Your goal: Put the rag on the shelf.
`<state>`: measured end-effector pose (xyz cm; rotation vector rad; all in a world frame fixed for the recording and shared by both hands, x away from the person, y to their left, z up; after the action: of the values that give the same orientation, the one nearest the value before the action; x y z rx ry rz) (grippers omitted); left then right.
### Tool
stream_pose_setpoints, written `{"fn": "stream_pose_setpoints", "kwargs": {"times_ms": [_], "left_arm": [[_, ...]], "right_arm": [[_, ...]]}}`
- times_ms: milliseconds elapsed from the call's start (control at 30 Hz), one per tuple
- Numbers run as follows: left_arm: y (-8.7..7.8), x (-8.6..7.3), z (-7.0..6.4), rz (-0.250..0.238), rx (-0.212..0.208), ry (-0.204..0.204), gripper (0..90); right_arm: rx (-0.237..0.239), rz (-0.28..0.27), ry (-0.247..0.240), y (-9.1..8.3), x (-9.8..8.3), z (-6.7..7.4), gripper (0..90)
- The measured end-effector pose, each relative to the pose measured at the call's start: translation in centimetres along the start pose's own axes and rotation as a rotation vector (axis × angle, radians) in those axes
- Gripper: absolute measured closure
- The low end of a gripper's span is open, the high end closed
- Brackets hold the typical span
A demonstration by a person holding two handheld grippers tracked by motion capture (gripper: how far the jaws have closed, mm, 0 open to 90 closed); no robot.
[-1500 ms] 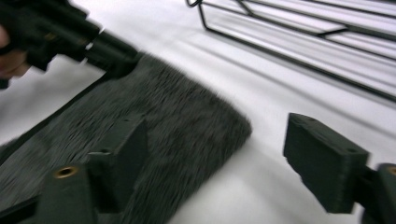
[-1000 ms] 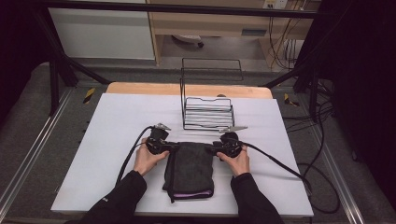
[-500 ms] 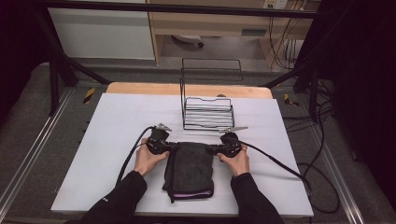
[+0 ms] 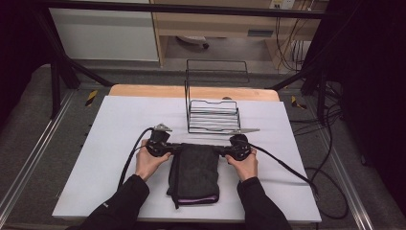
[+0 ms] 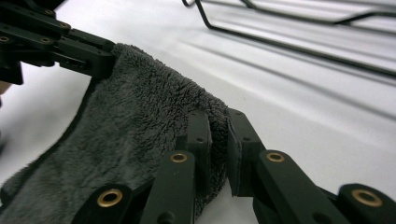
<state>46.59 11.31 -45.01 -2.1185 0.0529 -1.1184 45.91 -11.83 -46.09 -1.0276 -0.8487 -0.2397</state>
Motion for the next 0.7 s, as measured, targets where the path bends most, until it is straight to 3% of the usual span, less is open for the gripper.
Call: {"fn": "stream_pose_setpoints", "kwargs": {"times_ms": [267,400,700], "left_arm": [[-2.0,1.5,-1.9,-0.067,0.015,0.074,80.0],[-3.0,2.1,-2.6,-0.104,0.013,0.093,80.1],[-4.9,3.2,-4.5,-0.170,0.026,0.152,80.3]], "right_arm": [[-0.004,-0.081,-0.041,-1.9,1.2,1.0,82.2],[0.004,-0.127,-0.032,-3.0,1.8,1.1,82.3],[-0.006,-0.208,-0.074,-5.4,3.1,2.1,82.5]]}}
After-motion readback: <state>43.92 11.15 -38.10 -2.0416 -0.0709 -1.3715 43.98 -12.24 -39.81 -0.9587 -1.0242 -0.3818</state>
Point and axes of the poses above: each handheld gripper's, and its own axes: y roughly forward along the jaws, x roughly out of its top, z roughly to its left, the point moved 5 cm from there along y, roughly forward along the jaws, and after that the axes turned 10 degrees about -x, right-handed, at the moved point
